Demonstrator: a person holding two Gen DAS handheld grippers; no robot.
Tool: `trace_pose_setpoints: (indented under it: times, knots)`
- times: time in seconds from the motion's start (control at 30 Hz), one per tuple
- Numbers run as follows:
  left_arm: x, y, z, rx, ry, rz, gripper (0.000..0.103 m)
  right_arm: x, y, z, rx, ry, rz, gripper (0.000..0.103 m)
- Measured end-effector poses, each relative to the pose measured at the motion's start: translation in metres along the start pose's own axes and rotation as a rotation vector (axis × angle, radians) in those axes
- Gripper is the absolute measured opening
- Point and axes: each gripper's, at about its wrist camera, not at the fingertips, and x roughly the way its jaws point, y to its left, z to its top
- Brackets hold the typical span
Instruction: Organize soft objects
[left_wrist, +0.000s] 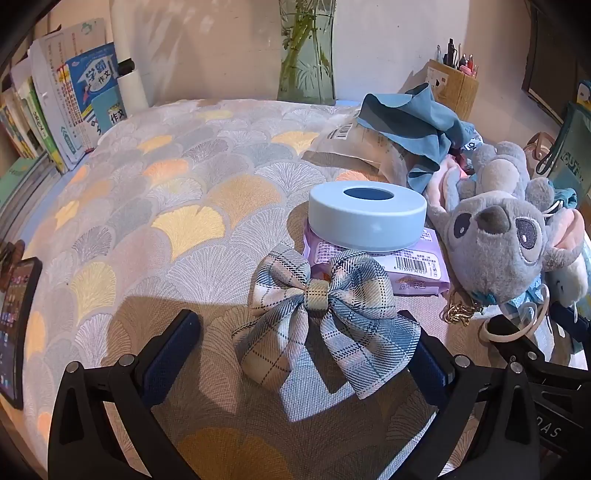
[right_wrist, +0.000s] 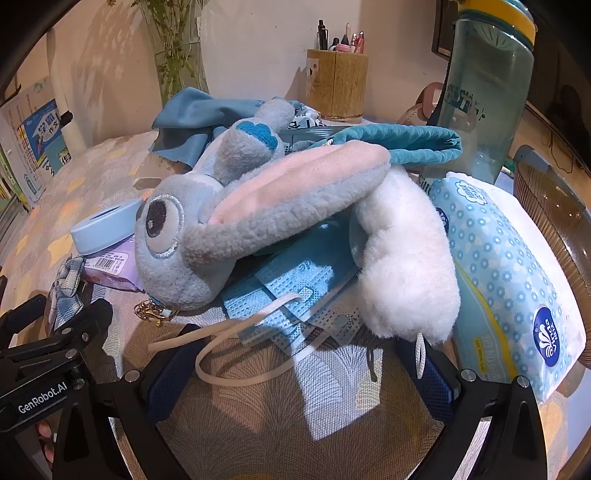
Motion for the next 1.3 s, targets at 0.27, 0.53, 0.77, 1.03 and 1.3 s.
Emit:
trace_pose_setpoints:
  times: [0.27, 0.53, 0.77, 1.03, 1.3]
  knots:
    - [0.000, 0.000, 0.000, 0.004, 0.000, 0.006, 0.103, 0.000, 0.000, 0.000, 0.000, 0.000, 0.001, 0.103]
    - [0.000, 0.000, 0.000, 0.004, 0.000, 0.007, 0.103, 0.000, 0.000, 0.000, -0.002, 0.000, -0.003, 0.103]
    - [-0.003, 0.000, -0.001, 0.024, 0.012, 0.007, 0.103, 0.001, 0.002, 0.002, -0.027, 0.020, 0.007, 0.103]
    - [-0.032, 0.000, 0.039, 0.200, 0.079, 0.025, 0.102, -0.043, 0.002, 0.003, -0.132, -0.012, -0.009, 0.103]
    - [-0.094, -0.007, 0.102, 0.144, 0.133, -0.172, 0.102, -0.115, -0.010, 0.049, -0.152, -0.131, -0.071, 0.103]
